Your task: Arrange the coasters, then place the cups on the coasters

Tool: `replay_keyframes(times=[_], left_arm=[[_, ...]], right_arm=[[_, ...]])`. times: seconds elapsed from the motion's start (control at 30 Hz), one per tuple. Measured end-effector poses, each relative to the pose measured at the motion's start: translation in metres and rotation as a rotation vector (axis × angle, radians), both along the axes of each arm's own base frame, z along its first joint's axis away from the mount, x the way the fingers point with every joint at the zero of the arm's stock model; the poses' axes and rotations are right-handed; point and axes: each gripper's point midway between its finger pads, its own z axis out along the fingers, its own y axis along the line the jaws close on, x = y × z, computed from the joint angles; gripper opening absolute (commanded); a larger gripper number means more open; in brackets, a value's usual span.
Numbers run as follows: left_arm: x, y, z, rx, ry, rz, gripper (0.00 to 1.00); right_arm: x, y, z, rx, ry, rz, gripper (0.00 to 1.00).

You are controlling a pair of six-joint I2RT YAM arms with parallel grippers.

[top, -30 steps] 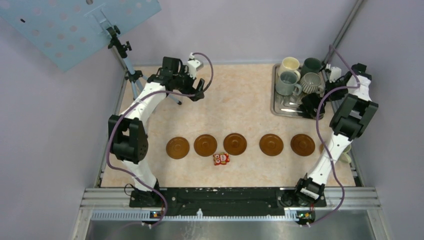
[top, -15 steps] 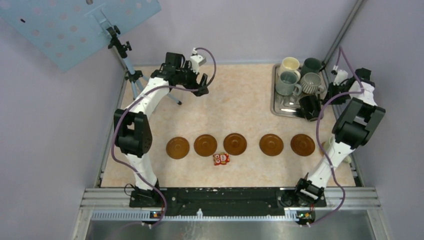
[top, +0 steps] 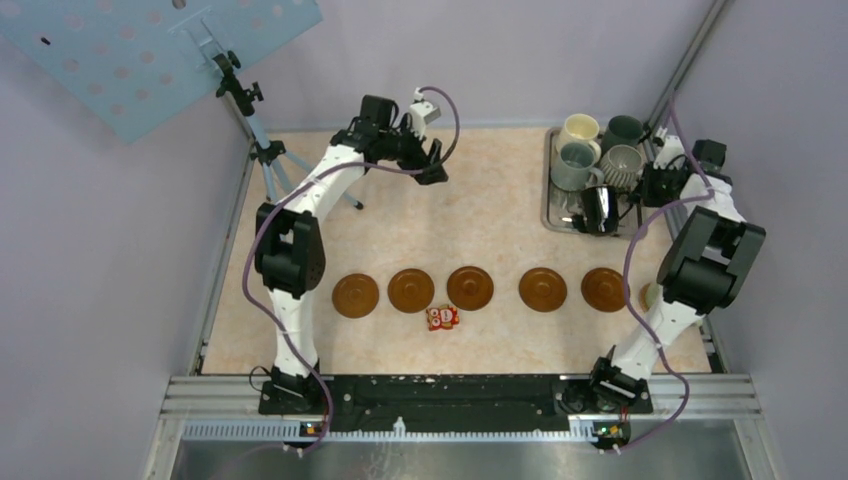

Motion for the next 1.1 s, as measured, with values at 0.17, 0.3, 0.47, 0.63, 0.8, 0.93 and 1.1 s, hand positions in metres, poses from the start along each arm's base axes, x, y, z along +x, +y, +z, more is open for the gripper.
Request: replay_keyframes(times=[0.17, 0.3, 0.47, 0.63, 0.8, 0.93, 1.1], left_arm=[[0.003, -0.049, 0.007, -0.055, -0.016, -0.101, 0.99], [0.000, -0.080, 0.006, -0.083, -0.014, -0.163, 0.99], [-0.002, -0.111, 0.007, -0.102, -0.047, -0.219, 0.99], [-0.003, -0.130, 0.006, -0.101, -0.080, -0.234, 0.99], [0.002, -0.130, 0.003, -0.081, -0.099, -0.211, 0.99], [0.002, -0.129, 0.003, -0.083, -0.101, -0.216, 0.99], [-0.008, -0.137, 0.007, -0.123, -0.071, -0.264, 0.99]], right_arm=[[0.007, 0.022, 0.003, 0.015, -0.050, 0.023, 0.00], [0.012, 0.031, 0.017, 0.009, -0.118, 0.028, 0.00], [0.014, 0.033, 0.046, -0.045, -0.238, 0.020, 0.00], [0.015, 0.036, 0.068, -0.120, -0.383, -0.006, 0.00], [0.003, 0.057, 0.049, -0.167, -0.462, -0.013, 0.00], [-0.004, 0.070, 0.031, -0.164, -0.468, -0.021, 0.00], [0.001, 0.074, 0.055, -0.182, -0.560, -0.029, 0.00]])
